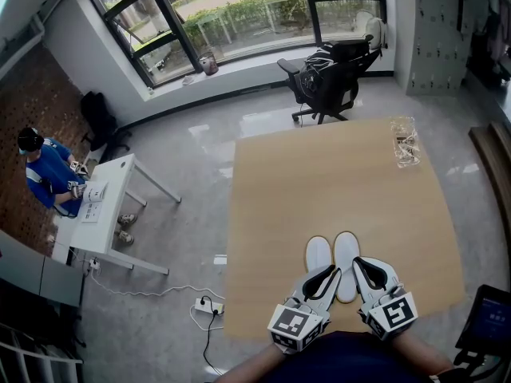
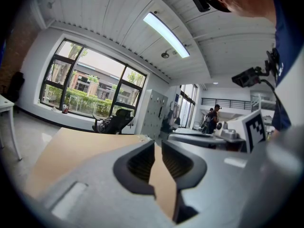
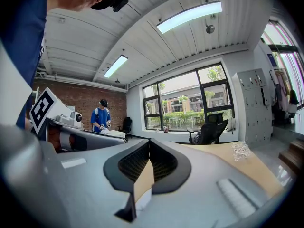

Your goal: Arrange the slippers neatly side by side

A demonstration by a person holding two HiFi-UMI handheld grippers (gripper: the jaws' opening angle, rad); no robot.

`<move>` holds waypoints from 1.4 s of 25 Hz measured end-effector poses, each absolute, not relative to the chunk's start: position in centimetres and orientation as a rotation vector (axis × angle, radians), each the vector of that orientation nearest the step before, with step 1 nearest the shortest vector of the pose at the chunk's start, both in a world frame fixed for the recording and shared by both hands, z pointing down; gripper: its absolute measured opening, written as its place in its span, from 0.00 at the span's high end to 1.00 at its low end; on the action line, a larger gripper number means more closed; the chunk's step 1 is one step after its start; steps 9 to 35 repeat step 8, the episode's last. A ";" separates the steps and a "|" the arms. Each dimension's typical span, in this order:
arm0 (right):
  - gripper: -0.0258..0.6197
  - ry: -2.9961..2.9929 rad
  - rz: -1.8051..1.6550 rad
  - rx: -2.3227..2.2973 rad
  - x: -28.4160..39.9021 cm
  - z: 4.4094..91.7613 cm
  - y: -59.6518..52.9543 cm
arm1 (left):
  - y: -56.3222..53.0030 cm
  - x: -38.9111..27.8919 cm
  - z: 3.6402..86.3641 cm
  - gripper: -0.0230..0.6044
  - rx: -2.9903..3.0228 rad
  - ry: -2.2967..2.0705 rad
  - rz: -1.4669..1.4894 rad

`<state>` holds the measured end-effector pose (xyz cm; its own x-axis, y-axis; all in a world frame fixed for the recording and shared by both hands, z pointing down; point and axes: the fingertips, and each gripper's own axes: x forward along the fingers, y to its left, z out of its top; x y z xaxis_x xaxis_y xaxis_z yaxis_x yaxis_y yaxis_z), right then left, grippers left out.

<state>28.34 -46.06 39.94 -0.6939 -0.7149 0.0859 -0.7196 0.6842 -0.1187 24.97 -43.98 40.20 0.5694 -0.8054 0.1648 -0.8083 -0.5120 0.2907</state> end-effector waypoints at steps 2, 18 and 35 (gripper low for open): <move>0.94 -2.848 0.225 1.215 28.4 40.1 -46.0 | -44.0 25.0 40.2 0.89 2.473 -1.318 0.009; 0.94 -2.842 0.229 1.236 28.5 39.9 -46.4 | -43.9 25.4 41.6 0.89 2.510 -1.279 -0.005; 0.94 -2.842 0.229 1.236 28.5 39.9 -46.4 | -43.9 25.4 41.6 0.89 2.510 -1.279 -0.005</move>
